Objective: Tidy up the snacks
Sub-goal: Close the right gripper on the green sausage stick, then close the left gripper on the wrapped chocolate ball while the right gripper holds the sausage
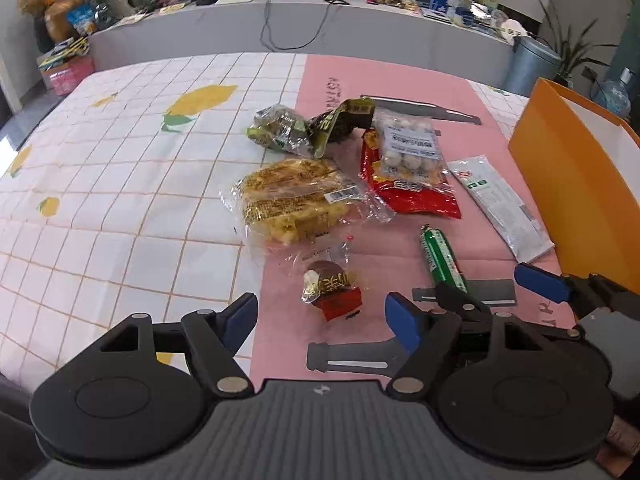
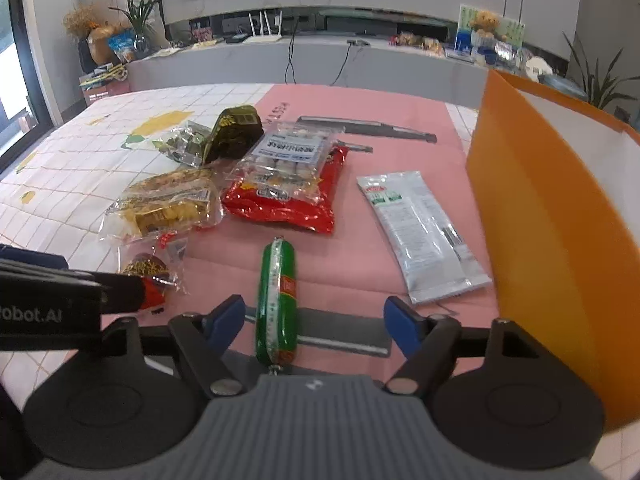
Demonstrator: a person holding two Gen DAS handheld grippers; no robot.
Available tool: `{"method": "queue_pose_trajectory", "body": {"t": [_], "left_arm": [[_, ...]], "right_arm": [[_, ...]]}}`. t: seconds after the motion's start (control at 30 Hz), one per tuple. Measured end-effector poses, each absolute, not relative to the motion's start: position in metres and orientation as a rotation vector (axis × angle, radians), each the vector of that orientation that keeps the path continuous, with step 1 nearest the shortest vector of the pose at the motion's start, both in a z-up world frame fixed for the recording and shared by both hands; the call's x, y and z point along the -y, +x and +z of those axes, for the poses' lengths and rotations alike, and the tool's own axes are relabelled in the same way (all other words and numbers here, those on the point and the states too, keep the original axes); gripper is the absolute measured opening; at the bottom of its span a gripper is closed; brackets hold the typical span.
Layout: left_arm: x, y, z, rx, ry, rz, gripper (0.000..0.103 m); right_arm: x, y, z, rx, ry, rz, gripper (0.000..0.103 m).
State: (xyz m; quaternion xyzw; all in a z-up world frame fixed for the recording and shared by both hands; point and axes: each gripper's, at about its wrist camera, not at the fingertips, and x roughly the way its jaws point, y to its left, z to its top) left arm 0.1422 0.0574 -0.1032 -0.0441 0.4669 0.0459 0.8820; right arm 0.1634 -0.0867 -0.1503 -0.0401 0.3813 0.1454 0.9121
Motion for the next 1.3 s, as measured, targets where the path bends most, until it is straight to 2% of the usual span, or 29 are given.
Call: {"method": "queue_pose_trajectory", "body": {"t": [0.13, 0.27, 0.7, 0.83, 0.93, 1.3], "left_arm": [[-0.057, 0.147, -0.111, -0.998, -0.103, 0.101, 0.085], [-0.055, 0.148, -0.115, -1.008, -0.088, 0.093, 0.085], [-0.065, 0.149, -0.120, -1.015, -0.137, 0.098, 0.086], [-0.067, 0.151, -0.126, -1.038, -0.148, 0.094, 0.085], [-0.069, 0.151, -0.128, -1.044, -0.152, 0.104, 0.085], [-0.066, 0.152, -0.125, -1.030, -0.162, 0.085, 0.085]], "right_arm": [[0.078, 0.162, -0.159, -0.760, -0.112, 0.294, 0.056], [0.071, 0.162, -0.165, -0.734, -0.143, 0.292, 0.050], [0.066, 0.162, -0.171, -0.671, -0.138, 0.294, 0.048], [0.055, 0.154, -0.173, -0.629, -0.206, 0.341, 0.021], [0.045, 0.151, -0.171, -0.621, -0.282, 0.334, 0.020], [0.066, 0.152, -0.167, -0.685, -0.096, 0.350, 0.020]]}}
